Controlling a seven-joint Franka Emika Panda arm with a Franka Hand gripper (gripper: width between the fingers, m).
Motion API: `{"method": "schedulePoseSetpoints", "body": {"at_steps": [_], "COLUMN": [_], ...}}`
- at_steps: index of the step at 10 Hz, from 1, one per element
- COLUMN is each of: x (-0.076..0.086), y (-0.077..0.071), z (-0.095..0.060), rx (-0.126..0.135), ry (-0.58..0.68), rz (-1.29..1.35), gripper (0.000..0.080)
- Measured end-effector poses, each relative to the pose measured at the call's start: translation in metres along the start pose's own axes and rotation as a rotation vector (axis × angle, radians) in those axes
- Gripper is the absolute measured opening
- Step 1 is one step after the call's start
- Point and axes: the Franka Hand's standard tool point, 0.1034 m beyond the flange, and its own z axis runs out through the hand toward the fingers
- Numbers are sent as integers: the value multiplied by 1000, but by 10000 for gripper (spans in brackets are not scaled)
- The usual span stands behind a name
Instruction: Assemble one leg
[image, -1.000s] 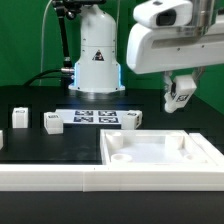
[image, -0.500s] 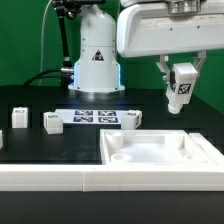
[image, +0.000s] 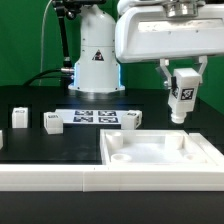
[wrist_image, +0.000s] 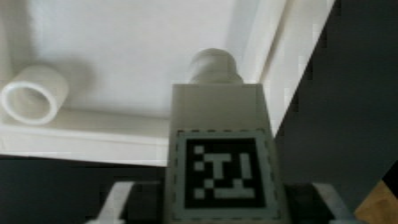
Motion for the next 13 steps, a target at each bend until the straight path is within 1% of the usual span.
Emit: {"method": "schedulePoseSetpoints", "body": {"at_steps": [2,3,5,6,7,8,10,13], "x": [30,33,33,36,34,26,24,16], "y": [-2,0,-1,1,2,2,4,4], "z": [8,15,13,13,15,21,29,43], "rx": [8,7,4,-1,-11,-9,-8,-5], "ry": [30,43,56,93,138,120,112,92], "rz": [-7,-15,-16,-17,-17,-16,-12,-9], "gripper": [291,291,291,291,291,291,291,291]}}
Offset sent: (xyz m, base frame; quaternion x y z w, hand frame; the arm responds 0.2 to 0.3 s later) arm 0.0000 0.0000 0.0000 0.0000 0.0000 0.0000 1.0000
